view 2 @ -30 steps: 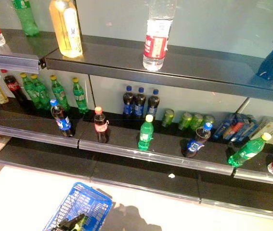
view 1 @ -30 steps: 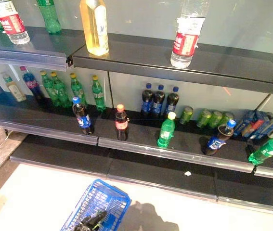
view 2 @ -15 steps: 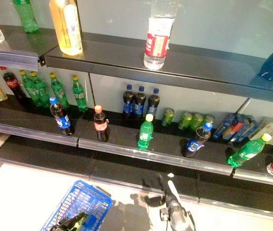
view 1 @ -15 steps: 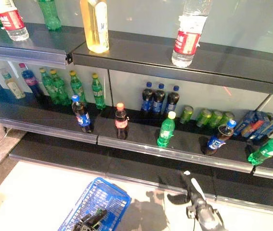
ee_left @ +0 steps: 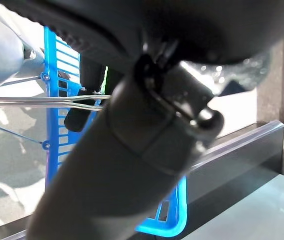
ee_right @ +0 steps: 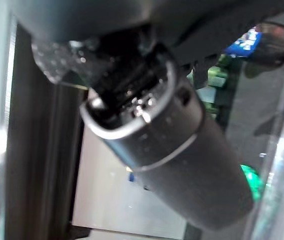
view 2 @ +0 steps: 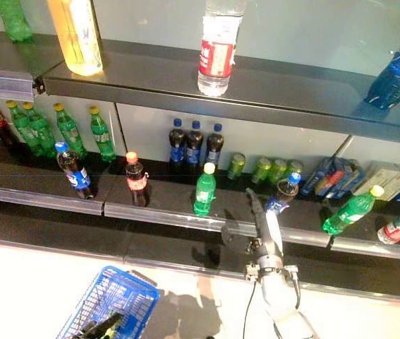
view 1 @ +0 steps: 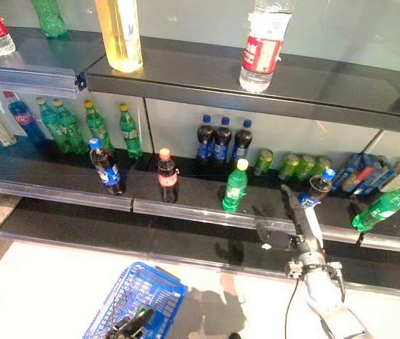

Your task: Pick up the drink and place into the basket.

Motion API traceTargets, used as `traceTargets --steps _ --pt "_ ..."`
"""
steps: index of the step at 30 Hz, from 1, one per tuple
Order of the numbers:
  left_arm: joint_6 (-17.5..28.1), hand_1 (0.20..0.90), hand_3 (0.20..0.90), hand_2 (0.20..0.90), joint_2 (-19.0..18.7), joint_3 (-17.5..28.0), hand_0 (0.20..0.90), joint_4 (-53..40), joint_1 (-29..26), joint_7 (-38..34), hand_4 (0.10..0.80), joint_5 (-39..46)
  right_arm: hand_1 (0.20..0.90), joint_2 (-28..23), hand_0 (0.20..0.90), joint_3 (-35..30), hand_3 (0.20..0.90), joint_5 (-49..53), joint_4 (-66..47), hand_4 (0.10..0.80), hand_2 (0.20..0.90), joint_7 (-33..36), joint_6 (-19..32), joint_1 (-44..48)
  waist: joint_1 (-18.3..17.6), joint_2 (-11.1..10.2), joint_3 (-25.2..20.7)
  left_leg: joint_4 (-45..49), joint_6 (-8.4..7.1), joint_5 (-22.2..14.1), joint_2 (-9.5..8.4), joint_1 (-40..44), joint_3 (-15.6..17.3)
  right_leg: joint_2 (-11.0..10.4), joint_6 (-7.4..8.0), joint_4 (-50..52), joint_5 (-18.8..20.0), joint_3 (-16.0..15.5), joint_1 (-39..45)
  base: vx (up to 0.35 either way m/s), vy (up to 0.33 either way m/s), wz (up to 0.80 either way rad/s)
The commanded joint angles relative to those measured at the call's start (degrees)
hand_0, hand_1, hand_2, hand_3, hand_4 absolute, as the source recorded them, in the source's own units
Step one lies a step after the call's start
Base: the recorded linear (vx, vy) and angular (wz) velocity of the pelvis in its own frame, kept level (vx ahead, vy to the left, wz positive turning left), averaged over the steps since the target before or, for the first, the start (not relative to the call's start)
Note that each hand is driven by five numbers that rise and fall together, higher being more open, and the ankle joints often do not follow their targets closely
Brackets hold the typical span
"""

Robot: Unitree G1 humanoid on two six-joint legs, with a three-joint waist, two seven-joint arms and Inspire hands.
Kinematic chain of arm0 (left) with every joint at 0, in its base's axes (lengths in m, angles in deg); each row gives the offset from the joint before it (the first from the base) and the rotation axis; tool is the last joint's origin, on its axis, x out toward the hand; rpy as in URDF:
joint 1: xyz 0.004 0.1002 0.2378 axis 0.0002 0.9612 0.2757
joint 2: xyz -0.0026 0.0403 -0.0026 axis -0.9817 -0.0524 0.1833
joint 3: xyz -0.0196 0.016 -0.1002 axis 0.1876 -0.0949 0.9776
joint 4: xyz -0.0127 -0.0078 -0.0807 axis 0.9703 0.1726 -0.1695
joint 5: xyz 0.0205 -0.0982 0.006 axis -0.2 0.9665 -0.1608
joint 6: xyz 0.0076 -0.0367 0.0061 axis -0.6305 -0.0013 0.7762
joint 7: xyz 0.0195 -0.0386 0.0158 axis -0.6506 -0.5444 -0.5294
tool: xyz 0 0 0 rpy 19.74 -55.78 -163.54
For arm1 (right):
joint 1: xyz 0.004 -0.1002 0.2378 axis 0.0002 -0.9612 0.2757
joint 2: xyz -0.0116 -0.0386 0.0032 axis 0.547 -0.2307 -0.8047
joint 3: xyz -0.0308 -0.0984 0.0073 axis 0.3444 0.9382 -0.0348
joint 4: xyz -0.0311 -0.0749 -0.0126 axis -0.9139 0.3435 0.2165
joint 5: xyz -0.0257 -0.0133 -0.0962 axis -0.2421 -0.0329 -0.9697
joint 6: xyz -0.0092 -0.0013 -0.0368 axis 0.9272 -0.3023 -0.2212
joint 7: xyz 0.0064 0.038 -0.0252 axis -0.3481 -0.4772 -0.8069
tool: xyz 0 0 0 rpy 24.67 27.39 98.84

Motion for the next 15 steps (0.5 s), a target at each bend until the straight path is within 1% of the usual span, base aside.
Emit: traceTargets --steps 1,4,5,6,8,10,11,13,15 --pt "1.6 0.3 0.2 0.3 -0.4 -3.0 0.3 1.6 3.6 -0.3 0.1 -3.9 0.9 -2.7 0.9 -3.4 0.9 2.1 -9.0 0.8 0.9 4.8 6.8 7.0 1.3 0.6 1.4 6.5 -1.73 -0.9 5.2 -3.5 -0.7 -4.2 2.17 5.6 -3.2 1.5 -1.2 0.0 0.0 0.0" --pt "1.2 0.3 0.2 0.3 -0.7 -5.1 0.3 0.6 2.7 -0.6 0.1 -3.7 0.9 -3.1 0.9 -1.4 0.9 3.6 -7.1 0.8 0.9 7.4 7.7 10.0 2.3 1.0 3.7 10.8 -1.7 -1.3 5.14 -6.8 -2.2 -4.2 1.05 9.5 -4.6 1.3 -3.2 -0.012 0.0 0.01" --pt "1.2 0.3 0.2 0.3 -0.7 -5.1 0.3 0.6 2.7 -0.6 0.1 -3.7 0.9 -3.1 0.9 -1.4 0.9 3.6 -7.0 0.8 0.9 7.4 7.8 10.1 2.2 1.0 3.7 10.9 -1.7 -1.3 5.15 -6.8 -2.2 -4.2 1.05 9.6 -4.6 1.3 -3.3 -0.034 0.001 0.09" --pt "1.0 0.3 0.2 0.3 -0.9 -6.3 0.3 0.2 2.0 -0.8 0.1 -3.6 0.9 -3.0 0.9 -0.9 0.9 8.0 -6.0 0.8 0.9 7.7 8.4 11.8 2.8 1.2 4.9 12.5 -1.64 -1.5 4.92 -8.3 -2.9 -4.3 0.57 11.3 -5.0 1.1 -4.3 -0.031 0.001 0.09" --pt "0.8 0.3 0.2 0.3 -1.2 -7.4 0.3 -0.2 1.1 -1.0 0.1 -3.3 0.9 -1.7 0.9 -0.9 0.9 12.3 -4.5 0.8 0.9 7.5 9.5 13.6 3.0 1.5 6.3 14.3 -1.58 -1.8 4.68 -10.1 -3.7 -4.4 0.07 13.0 -5.6 1.1 -5.7 -0.069 0.007 0.09" --pt "0.8 0.3 0.2 0.3 -1.5 -9.0 0.3 -1.2 -0.3 -1.2 0.1 -2.1 0.9 -0.5 0.9 -0.5 0.9 12.1 -3.1 0.8 0.9 8.2 10.6 16.8 3.1 2.3 8.6 16.0 -1.64 -1.8 4.02 -12.4 -4.6 -4.8 -0.43 14.5 -5.8 1.0 -7.5 -0.127 0.037 0.16" --pt "0.8 0.3 0.2 0.3 -1.5 -9.1 0.3 -1.2 -0.4 -1.2 0.1 -2.0 0.9 -0.4 0.9 -0.5 0.9 12.1 -3.0 0.8 0.9 8.3 10.7 17.1 3.0 2.3 8.8 16.1 -1.64 -1.8 3.97 -12.5 -4.7 -4.8 -0.46 14.6 -5.8 1.0 -7.6 -0.109 0.053 0.19" --pt "0.6 0.3 0.2 0.3 -1.8 -10.0 0.3 -2.4 -1.6 -1.3 0.1 -1.1 0.9 0.9 0.9 -0.1 0.9 15.7 -1.5 0.8 0.9 8.6 10.7 21.1 3.2 3.2 11.3 17.6 -1.66 -1.5 3.32 -14.6 -5.3 -5.4 -0.87 16.4 -5.9 1.0 -9.5 -0.11 0.064 0.11" --pt "0.6 0.3 0.2 0.3 -2.1 -10.6 0.3 -3.1 -2.6 -1.0 0.1 -0.2 0.9 1.7 0.9 -0.2 0.9 15.6 0.0 0.8 0.9 9.5 11.1 23.9 3.3 3.6 12.9 19.0 -1.73 -1.0 3.06 -16.6 -5.7 -5.7 -1.17 17.7 -6.1 1.0 -11.2 -0.149 0.062 0.04"
